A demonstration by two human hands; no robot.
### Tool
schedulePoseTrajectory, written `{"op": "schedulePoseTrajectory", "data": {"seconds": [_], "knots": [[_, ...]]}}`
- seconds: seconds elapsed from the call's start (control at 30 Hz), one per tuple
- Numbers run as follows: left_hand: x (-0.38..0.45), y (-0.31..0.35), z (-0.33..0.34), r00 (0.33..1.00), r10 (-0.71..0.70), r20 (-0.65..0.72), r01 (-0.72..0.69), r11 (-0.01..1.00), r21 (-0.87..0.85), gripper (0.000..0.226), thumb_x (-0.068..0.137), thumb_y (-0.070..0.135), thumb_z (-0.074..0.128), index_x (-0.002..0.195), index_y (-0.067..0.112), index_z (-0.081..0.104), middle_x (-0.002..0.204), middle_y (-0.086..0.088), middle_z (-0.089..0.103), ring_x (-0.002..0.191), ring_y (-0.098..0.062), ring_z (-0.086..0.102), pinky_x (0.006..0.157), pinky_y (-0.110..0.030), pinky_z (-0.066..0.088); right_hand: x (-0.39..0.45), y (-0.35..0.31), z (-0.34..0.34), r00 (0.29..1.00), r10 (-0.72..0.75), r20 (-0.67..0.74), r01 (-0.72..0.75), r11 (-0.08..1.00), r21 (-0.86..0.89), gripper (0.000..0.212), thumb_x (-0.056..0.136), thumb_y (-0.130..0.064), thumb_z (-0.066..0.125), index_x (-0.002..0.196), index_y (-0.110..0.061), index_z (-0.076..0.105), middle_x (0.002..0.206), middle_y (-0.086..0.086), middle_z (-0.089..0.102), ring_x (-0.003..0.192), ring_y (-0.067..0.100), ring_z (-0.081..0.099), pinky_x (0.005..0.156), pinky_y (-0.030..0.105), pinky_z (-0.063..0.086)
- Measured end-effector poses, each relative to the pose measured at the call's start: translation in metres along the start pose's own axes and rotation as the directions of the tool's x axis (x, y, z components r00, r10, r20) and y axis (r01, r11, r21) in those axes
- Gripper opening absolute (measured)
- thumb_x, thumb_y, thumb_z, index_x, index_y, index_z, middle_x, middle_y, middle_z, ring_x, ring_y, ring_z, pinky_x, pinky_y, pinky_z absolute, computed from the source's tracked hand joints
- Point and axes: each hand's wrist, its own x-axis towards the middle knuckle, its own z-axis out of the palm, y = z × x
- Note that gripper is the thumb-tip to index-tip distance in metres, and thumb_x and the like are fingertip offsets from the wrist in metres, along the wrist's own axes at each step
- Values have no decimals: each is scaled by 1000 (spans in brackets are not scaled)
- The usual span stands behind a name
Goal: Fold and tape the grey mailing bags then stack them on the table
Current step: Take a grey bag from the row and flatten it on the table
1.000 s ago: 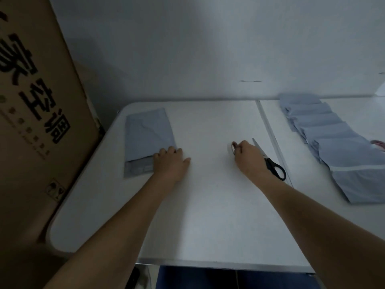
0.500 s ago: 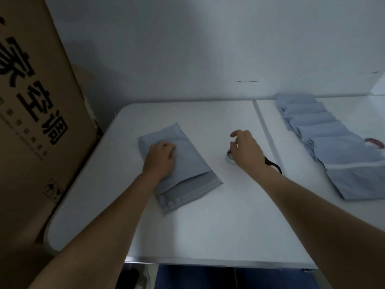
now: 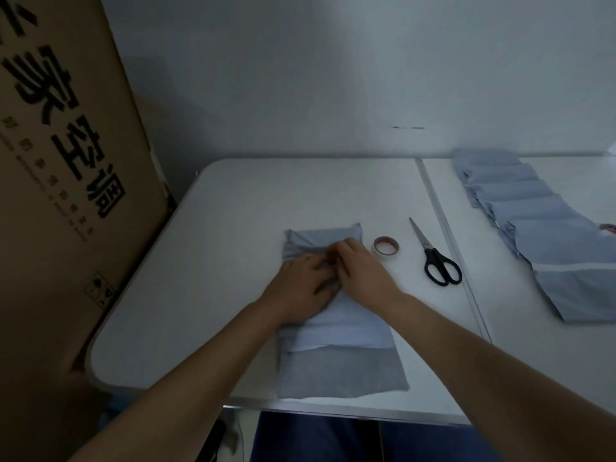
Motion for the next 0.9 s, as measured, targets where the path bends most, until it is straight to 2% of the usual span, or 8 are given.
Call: {"op": "schedulePoseTrajectory", "data": {"seconds": [0.1,0.23,0.5,0.57,0.63,0.7,0.8,0.9], "knots": [[2,-2,1,995,-51,-89,39,990,-133,40,93,37,44,120,18,67,123,-4,62,109,-20,59,90,-34,49,-16,6,7,999,-3,-54,-3,993,-116,18,83,-3,44,95,-5,57,95,12,54,84,28,51,76,31,38],[1,-9,9,992,-106,-70,101,992,-74,47,95,41,39,131,19,58,131,-4,57,119,-20,52,97,-35,46,-23,13,9,1000,23,-15,-26,958,-286,36,93,-25,38,118,-9,59,123,8,57,111,25,52,95,35,41],[21,-5,12,980,-184,-78,175,978,-115,43,96,30,45,134,13,55,140,-10,51,128,-26,48,107,-36,35,-16,20,-7,996,54,71,-35,970,-239,49,93,-31,31,131,-10,54,138,11,49,125,28,47,105,43,40],[13,-2,11,988,-156,-3,155,984,-85,55,97,41,35,143,13,43,151,-10,38,139,-25,35,114,-35,24,-26,15,-4,991,75,111,-40,959,-282,63,96,-49,23,141,-11,46,148,10,42,135,27,41,112,43,33],[0,0,12,976,-172,131,160,983,95,64,97,56,17,153,24,19,160,-7,15,147,-22,14,118,-38,11,-35,12,-1,977,116,178,-46,934,-354,85,91,-67,2,150,-14,29,158,4,25,146,22,22,120,39,16],[-11,1,12,953,-223,207,182,963,198,62,97,59,12,153,35,0,162,-1,-2,149,-19,-1,120,-39,3,-37,12,-2,963,149,226,-48,915,-400,91,83,-71,-8,154,-19,15,162,-2,8,149,18,6,121,37,4],[-16,2,10,951,-234,200,194,960,202,61,96,61,11,151,42,-5,162,3,-6,148,-16,-5,120,-38,-1,-40,12,-3,958,155,241,-44,910,-412,92,80,-74,-11,155,-24,7,162,-6,2,149,17,-1,121,38,1],[-18,2,9,959,-224,174,195,966,171,59,97,61,10,152,41,2,162,7,-1,148,-14,-2,120,-37,1,-47,13,-8,971,123,207,-39,929,-369,84,86,-71,-4,154,-24,14,162,-6,8,149,16,5,121,36,5]]}}
